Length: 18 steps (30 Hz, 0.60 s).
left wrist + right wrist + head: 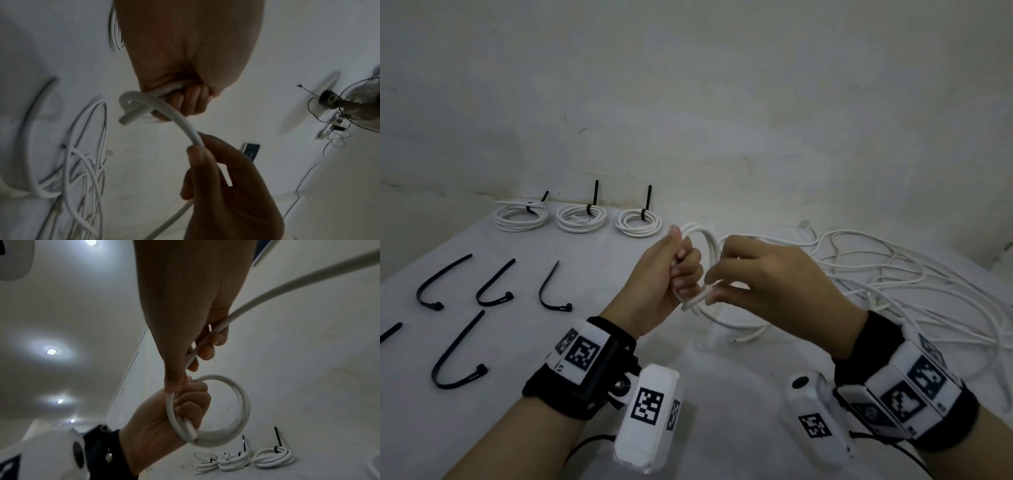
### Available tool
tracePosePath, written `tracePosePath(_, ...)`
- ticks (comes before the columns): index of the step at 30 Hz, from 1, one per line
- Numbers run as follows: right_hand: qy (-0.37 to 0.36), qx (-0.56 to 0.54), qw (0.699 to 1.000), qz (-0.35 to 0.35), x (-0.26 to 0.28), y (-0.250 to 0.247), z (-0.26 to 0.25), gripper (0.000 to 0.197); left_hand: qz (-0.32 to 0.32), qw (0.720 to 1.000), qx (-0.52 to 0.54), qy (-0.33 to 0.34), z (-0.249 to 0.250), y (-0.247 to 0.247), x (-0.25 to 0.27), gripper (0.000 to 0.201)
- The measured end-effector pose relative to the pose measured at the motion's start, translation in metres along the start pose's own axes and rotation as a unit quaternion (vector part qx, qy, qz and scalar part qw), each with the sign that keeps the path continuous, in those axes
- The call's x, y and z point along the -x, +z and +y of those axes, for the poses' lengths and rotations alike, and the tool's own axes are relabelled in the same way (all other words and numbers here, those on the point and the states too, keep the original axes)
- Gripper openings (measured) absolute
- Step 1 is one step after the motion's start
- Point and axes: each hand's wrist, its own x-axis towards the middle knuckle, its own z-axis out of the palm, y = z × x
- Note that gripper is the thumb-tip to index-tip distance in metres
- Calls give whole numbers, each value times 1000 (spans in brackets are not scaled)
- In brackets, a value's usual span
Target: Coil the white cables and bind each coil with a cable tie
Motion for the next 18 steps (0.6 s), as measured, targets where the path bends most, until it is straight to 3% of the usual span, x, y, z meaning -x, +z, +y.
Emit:
tracePosePath(5,49,-38,997,50,-6,2,2,41,-27,994,-98,-31,-5,3,4,37)
tracePosePath(10,77,-40,994,68,-12,9,6,42,-27,992,-121,-35,-3,3,6,39)
tracePosePath(14,100,-86,991,32,-17,16,9,36,-55,988,-130,-60,-4,8,7,41)
tracePosePath(18,128,-184,974,13,-13,12,27,19,-51,993,-70,-83,0,3,6,36)
